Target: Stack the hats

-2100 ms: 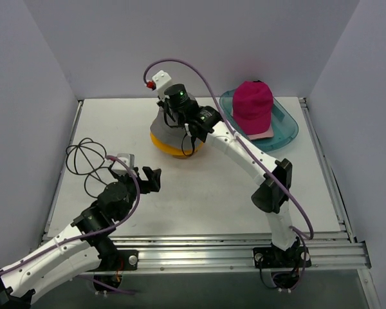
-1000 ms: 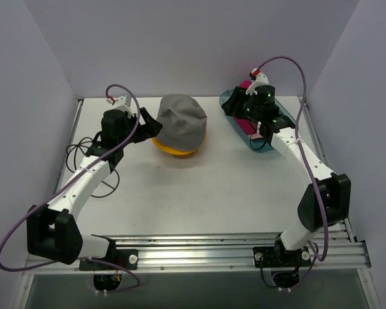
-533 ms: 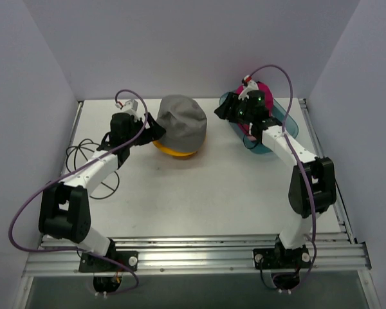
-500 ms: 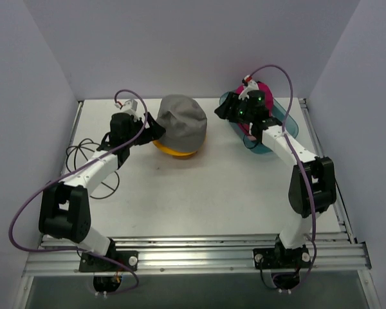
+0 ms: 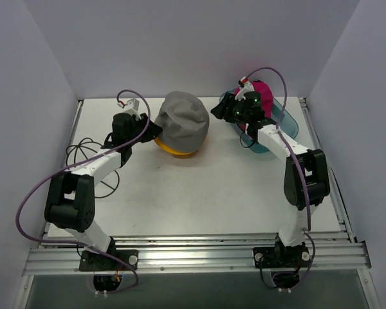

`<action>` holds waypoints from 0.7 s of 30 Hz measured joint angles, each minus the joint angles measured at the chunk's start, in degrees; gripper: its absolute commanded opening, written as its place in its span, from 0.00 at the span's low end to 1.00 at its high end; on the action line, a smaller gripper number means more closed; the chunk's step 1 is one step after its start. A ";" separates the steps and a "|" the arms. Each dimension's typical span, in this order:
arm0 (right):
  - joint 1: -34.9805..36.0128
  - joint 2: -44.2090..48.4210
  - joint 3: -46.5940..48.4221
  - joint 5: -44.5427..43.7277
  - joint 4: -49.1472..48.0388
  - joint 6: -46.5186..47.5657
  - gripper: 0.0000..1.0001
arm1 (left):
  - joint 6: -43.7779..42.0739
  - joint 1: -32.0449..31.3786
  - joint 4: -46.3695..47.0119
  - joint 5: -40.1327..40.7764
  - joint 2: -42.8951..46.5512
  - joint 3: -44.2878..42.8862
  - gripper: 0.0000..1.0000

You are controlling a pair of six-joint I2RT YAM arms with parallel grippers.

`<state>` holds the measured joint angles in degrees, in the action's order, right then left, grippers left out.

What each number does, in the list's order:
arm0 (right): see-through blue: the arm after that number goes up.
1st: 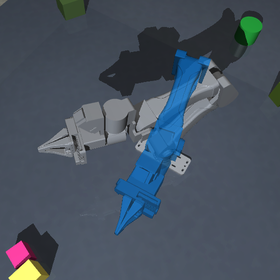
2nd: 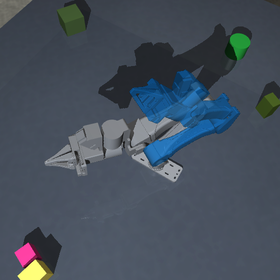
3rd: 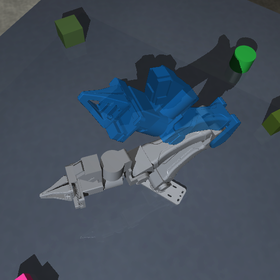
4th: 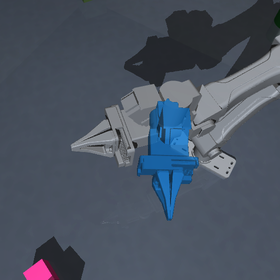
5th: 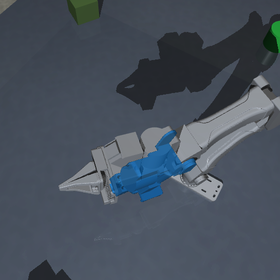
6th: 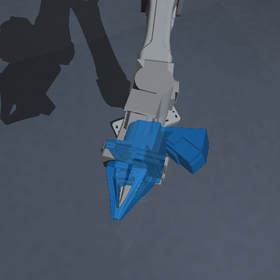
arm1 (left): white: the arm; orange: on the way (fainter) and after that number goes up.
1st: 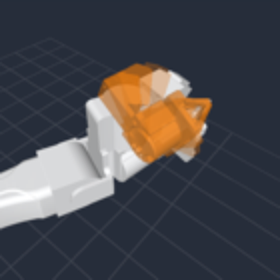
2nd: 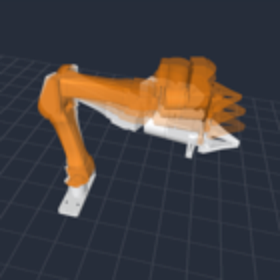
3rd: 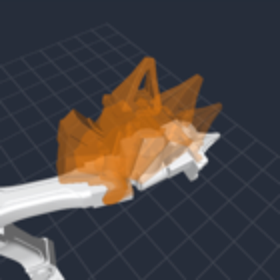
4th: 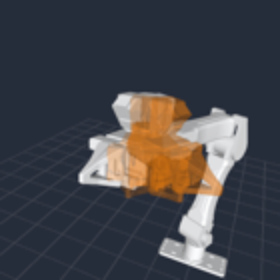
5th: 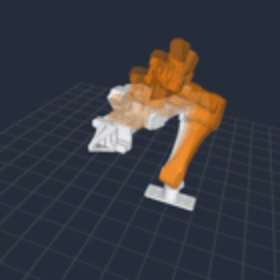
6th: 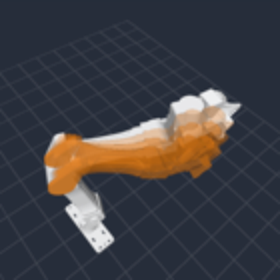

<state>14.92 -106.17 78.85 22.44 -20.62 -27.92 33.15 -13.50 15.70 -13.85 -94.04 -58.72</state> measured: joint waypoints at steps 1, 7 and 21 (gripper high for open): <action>0.00 -0.39 0.00 0.17 -0.24 -0.11 0.47 | -0.13 0.13 0.07 0.07 -0.20 0.00 0.29; 0.00 -1.75 0.00 2.21 -3.72 -1.25 0.48 | -0.83 0.44 -0.44 0.81 -0.94 -0.09 0.15; 0.00 -6.16 -0.11 7.87 -10.73 -3.74 0.53 | -2.62 0.44 -3.43 2.71 -4.07 -4.66 0.02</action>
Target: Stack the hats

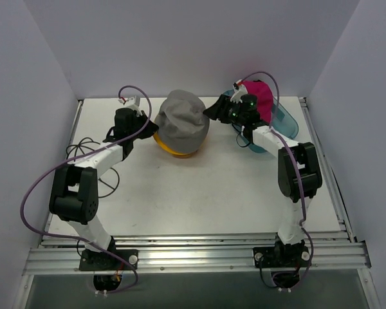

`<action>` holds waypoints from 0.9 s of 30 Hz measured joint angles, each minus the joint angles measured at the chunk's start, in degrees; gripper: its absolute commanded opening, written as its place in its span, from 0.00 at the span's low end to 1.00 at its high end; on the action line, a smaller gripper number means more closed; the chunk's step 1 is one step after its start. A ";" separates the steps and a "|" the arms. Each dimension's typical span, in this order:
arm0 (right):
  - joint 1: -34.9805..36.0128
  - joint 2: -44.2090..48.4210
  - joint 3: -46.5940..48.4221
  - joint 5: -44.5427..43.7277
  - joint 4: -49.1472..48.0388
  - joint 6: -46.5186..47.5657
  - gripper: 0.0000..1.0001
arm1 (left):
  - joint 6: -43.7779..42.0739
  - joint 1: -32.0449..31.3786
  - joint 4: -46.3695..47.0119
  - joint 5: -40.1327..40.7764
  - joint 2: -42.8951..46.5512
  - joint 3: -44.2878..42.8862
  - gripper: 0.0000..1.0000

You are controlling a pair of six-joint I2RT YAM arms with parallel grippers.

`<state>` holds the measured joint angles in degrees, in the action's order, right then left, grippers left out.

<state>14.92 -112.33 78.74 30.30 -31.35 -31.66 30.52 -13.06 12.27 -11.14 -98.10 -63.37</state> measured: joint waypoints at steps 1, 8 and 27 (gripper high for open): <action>0.00 -0.26 0.00 0.26 -0.13 -0.04 0.53 | -0.04 0.02 -0.31 0.02 -0.35 -0.59 0.02; 0.00 -1.95 -0.35 2.38 -2.78 -1.64 0.50 | -0.81 0.04 -1.66 0.46 -1.95 -3.32 0.02; -1.44 -2.64 -3.85 9.86 -16.61 -7.45 0.49 | -1.95 0.04 -5.38 2.99 -7.30 -10.32 0.03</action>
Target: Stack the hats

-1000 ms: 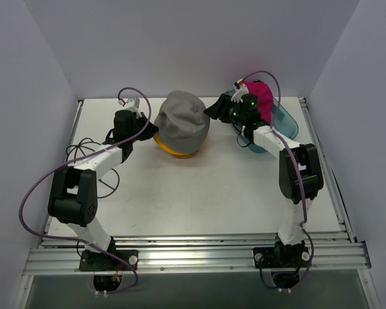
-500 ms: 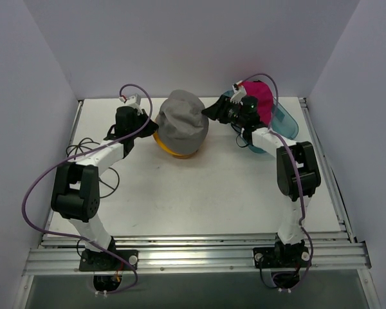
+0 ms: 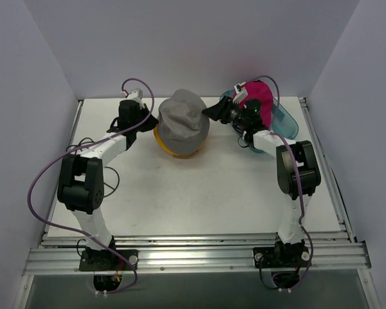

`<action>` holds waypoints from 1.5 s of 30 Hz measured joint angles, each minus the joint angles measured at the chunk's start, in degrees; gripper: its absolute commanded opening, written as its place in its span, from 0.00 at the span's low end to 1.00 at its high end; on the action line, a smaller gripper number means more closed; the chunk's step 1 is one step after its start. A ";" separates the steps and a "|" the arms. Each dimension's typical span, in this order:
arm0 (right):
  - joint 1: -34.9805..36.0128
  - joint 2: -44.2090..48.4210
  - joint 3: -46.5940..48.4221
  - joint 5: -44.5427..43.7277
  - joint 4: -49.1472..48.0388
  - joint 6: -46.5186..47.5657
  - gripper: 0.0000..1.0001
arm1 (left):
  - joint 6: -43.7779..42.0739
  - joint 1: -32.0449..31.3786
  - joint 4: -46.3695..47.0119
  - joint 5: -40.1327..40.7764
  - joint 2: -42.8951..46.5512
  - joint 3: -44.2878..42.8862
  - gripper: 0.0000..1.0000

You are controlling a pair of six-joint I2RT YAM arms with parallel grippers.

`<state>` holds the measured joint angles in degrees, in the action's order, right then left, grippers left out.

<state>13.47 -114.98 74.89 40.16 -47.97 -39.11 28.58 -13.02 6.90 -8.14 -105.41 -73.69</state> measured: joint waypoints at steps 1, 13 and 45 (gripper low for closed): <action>0.00 -0.13 -0.15 0.33 -0.59 -0.17 0.48 | -0.09 0.00 -0.26 0.02 -0.44 -0.70 0.03; -1.18 -0.90 -1.03 2.75 -5.22 -2.56 0.31 | -0.57 -0.26 -0.72 0.61 -1.57 -2.21 0.03; -1.44 -8.11 2.54 8.76 -16.57 -9.88 0.26 | -2.89 -1.88 -3.50 5.11 -4.37 -5.33 0.04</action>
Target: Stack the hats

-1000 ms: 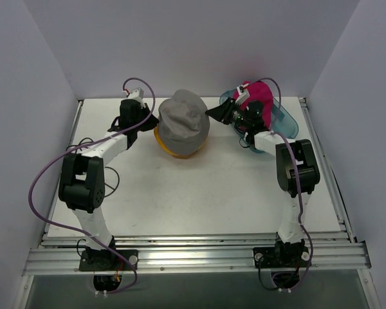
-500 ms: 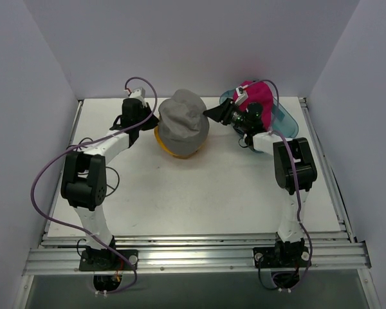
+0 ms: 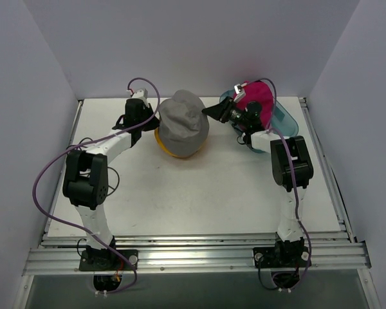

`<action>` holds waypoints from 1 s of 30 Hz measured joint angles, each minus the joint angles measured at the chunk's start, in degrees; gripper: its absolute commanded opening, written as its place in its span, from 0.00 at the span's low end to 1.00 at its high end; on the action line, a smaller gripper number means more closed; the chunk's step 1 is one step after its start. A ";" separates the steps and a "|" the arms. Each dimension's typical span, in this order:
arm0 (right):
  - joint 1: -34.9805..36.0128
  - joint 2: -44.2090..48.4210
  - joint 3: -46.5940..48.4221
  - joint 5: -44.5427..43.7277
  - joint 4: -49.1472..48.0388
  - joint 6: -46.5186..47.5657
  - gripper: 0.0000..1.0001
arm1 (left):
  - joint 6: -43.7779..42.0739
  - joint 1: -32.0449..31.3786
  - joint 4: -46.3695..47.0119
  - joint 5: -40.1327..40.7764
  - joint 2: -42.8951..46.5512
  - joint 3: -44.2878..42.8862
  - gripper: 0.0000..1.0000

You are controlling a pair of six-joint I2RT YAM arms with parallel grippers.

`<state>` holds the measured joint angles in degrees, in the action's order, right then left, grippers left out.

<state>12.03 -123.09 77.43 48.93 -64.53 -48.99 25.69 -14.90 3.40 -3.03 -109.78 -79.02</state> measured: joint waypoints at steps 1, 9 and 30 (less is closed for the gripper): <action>0.00 -0.17 0.00 0.00 0.00 -0.22 0.19 | -0.02 0.00 -0.02 0.04 0.00 0.00 0.04; -0.46 -0.50 0.00 -0.59 1.64 0.04 0.00 | -0.02 0.00 0.02 0.37 0.00 0.00 0.04; 0.87 -0.57 5.27 -11.47 28.70 14.56 0.00 | 0.44 0.00 -0.39 1.07 0.74 0.83 0.35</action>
<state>12.91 -123.66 82.70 37.45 -35.83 -34.44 26.13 -14.90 3.01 -1.96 -109.03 -78.19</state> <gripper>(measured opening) 0.022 0.243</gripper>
